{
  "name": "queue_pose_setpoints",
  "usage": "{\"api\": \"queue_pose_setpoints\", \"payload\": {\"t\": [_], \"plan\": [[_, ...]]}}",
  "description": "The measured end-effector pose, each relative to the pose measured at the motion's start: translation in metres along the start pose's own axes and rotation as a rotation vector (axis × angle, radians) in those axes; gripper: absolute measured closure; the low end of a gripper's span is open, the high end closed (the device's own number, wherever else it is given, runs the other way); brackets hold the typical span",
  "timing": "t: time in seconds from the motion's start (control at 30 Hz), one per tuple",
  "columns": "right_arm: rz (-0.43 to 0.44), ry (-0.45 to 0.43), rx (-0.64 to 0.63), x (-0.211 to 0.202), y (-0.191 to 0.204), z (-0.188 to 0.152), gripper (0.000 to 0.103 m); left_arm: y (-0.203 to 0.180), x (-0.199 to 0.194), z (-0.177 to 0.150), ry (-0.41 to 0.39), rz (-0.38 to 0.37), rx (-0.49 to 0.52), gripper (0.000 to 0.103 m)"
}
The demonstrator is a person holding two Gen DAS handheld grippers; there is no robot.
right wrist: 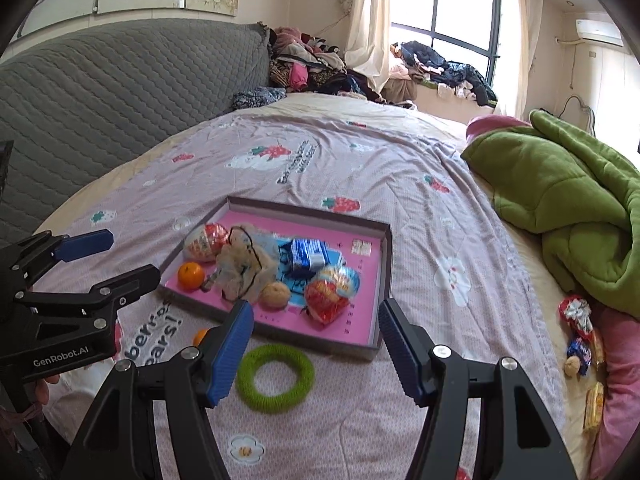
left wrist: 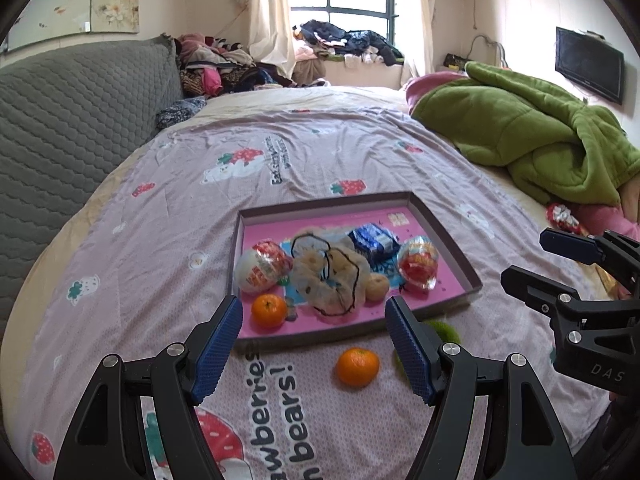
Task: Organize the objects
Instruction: 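Lift both open tools away from the tray back over the bed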
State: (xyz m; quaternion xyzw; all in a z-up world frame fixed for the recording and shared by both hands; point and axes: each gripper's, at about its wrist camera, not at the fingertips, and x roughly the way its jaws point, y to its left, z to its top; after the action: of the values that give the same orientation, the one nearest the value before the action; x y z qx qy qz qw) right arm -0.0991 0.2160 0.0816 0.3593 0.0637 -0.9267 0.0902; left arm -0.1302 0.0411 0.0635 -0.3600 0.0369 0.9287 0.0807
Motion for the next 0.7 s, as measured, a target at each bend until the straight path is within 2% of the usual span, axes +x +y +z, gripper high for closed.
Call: {"api": "queue_pose_setpoints", "payload": {"t": [0.37,0.7], "plan": [[0.01,0.074,0.034,0.023,-0.004,-0.036,0.038,-0.009,0.025,-0.023,0.073,0.007,0.023,0.028],[0.017,0.111,0.04,0.038,-0.002,-0.051,0.038,-0.014,0.041,-0.038,0.109,-0.011,0.043,0.028]]}}
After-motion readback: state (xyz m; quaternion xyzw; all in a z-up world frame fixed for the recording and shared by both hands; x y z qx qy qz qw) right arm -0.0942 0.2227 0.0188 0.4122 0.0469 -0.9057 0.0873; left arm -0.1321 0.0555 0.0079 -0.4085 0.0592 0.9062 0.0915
